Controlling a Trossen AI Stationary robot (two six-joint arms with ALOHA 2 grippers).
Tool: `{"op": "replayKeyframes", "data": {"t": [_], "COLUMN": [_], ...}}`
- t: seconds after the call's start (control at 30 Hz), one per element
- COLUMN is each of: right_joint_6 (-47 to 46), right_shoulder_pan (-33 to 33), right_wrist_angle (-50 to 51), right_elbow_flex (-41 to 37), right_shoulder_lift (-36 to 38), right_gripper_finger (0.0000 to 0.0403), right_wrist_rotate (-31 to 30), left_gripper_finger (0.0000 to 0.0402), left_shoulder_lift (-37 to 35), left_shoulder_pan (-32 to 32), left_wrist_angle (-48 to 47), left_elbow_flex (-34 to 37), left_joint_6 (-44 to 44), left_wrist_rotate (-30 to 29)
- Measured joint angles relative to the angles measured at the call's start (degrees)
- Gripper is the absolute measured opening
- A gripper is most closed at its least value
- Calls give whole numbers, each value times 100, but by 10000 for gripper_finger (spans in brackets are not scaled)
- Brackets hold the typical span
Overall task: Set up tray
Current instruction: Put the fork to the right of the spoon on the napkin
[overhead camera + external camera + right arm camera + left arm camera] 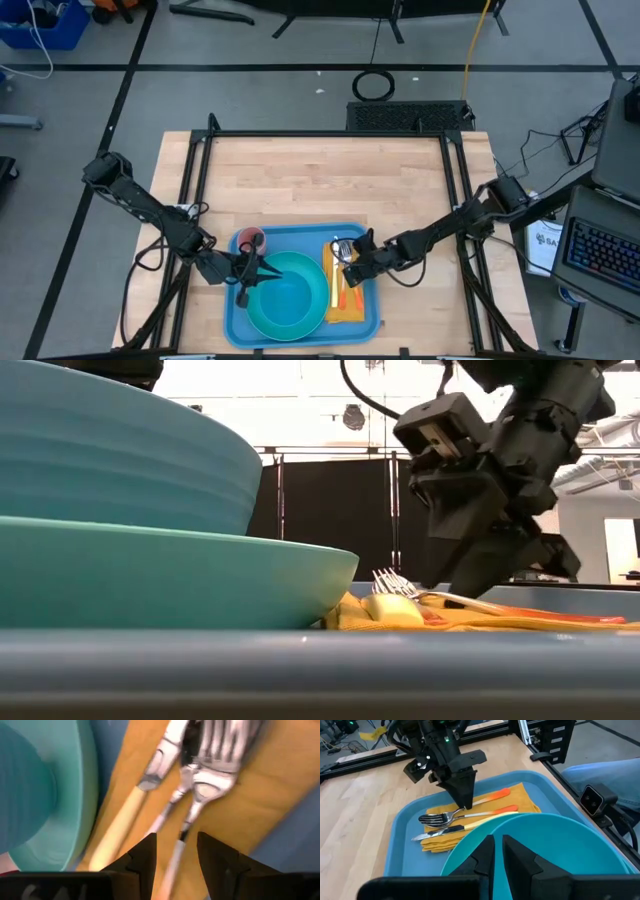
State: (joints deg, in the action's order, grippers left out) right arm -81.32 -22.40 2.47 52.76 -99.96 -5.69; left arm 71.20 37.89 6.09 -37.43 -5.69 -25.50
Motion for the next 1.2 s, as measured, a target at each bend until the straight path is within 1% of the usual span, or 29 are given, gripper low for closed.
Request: {"op": "replayKeyframes", "data": {"t": [0.13, 0.33, 0.43, 0.7, 0.8, 1.1, 1.2], "right_joint_6": [131, 116, 119, 258, 258, 254, 264], "right_shoulder_pan": [-4, -6, -6, -6, -6, -8, -11], "right_wrist_angle": [94, 780, 776, 591, 546, 513, 487], "right_elbow_flex": [206, 386, 384, 375, 375, 371, 369], "right_shoulder_lift": [-154, -164, -165, -170, -166, -122, -21], "right_gripper_finger": [133, 123, 101, 25, 6, 3, 2], "right_wrist_rotate": [2, -18, -20, -17, -21, -26, -165], "left_gripper_finger": [42, 42, 42, 42, 42, 42, 42], "left_shoulder_lift": [0, 1, 0, 1, 2, 2, 0], "left_shoulder_pan": [0, 0, 0, 0, 0, 0, 0], "left_wrist_angle": [0, -34, -35, 88, 219, 410, 406], "left_elbow_flex": [0, 0, 0, 141, 218, 321, 321], "left_joint_6": [-2, -43, -48, -66, -87, -81, -81], "left_wrist_rotate": [2, 11, 11, 11, 11, 11, 11]}}
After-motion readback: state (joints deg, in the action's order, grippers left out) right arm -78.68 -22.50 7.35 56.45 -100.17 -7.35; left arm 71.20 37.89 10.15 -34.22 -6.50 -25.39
